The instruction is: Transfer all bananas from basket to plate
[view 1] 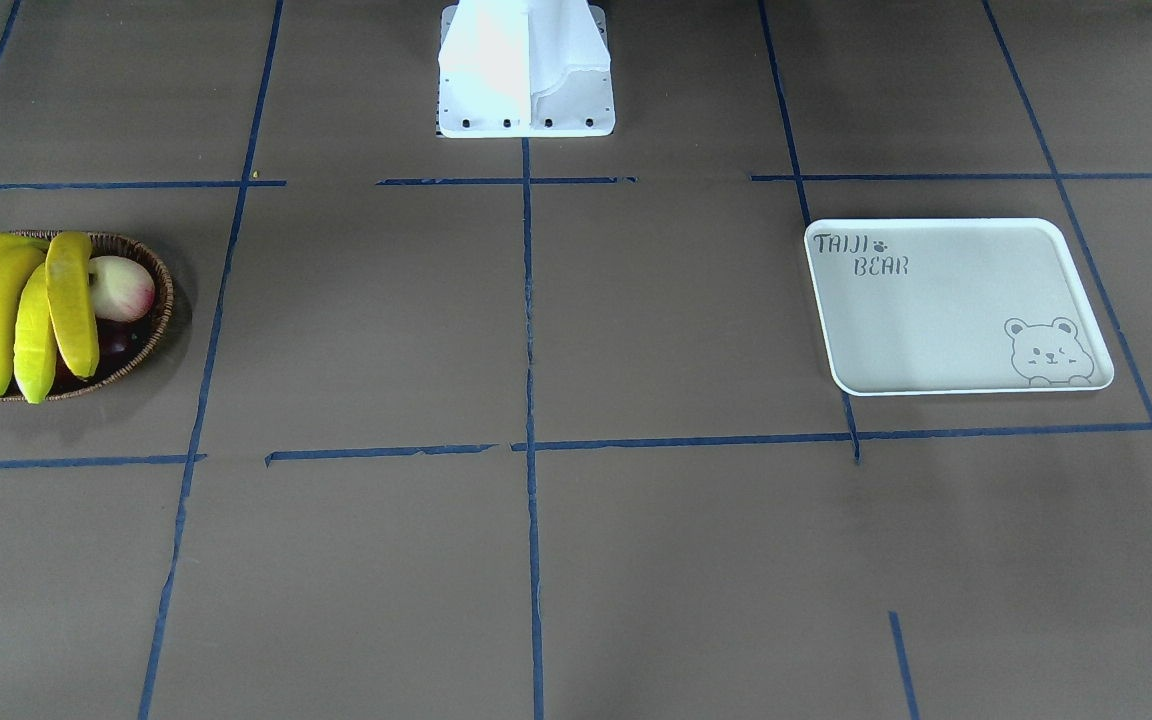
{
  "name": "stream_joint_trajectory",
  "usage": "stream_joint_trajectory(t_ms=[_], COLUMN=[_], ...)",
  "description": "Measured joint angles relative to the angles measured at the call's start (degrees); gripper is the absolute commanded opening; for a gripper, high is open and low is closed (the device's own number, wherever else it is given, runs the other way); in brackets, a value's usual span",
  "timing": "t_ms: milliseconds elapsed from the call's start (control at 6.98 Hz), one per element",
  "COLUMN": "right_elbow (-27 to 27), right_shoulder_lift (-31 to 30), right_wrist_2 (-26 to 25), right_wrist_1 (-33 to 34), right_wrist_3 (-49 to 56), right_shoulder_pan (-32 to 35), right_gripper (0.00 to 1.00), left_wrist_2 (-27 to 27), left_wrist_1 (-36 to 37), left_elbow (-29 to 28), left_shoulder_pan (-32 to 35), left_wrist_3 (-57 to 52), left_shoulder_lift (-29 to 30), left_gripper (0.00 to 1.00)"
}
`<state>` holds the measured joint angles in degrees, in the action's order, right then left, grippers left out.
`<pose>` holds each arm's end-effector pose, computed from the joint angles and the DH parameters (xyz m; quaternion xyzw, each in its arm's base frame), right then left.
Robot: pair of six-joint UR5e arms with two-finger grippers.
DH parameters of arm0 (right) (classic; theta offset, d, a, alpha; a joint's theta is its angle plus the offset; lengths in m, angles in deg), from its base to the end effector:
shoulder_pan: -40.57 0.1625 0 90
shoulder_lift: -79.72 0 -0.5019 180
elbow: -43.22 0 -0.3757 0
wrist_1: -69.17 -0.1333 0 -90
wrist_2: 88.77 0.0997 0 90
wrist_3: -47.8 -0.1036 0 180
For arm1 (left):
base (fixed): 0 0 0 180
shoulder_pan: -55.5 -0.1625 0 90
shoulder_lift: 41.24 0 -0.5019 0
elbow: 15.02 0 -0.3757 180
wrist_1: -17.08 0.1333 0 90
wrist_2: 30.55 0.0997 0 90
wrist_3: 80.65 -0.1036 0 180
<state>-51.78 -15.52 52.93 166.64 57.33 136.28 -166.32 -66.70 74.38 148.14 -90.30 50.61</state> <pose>0.0935 -0.4128 0.7409 -0.0023 -0.4392 -0.0006 0.8984 -0.0813 -0.4816 0.7366 0.0019 0.3906 0.0394 0.9197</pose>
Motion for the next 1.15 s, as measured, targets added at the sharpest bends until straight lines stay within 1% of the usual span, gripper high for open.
stream_joint_trajectory(t_ms=[716, 1003, 1146], right_elbow=[-1.52, -2.45, -2.42], right_shoulder_lift=[0.55, 3.26, 4.76], right_wrist_2=[0.05, -0.16, 0.63], right_wrist_1=[-0.14, 0.18, 0.3], right_wrist_3=[-1.98, -2.9, -4.38], right_shoulder_pan=[-0.05, -0.33, -0.6], right_gripper=[1.0, 1.0, 1.0], left_wrist_2=[-0.03, -0.03, -0.01], left_wrist_1=[-0.07, -0.09, -0.4], left_elbow=[0.44, 0.62, 1.25], left_shoulder_pan=[0.0, 0.0, -0.11], left_wrist_3=[0.06, 0.6, 2.19], left_shoulder_lift=[0.12, 0.24, 0.45], left_gripper=[1.0, 1.0, 1.0])
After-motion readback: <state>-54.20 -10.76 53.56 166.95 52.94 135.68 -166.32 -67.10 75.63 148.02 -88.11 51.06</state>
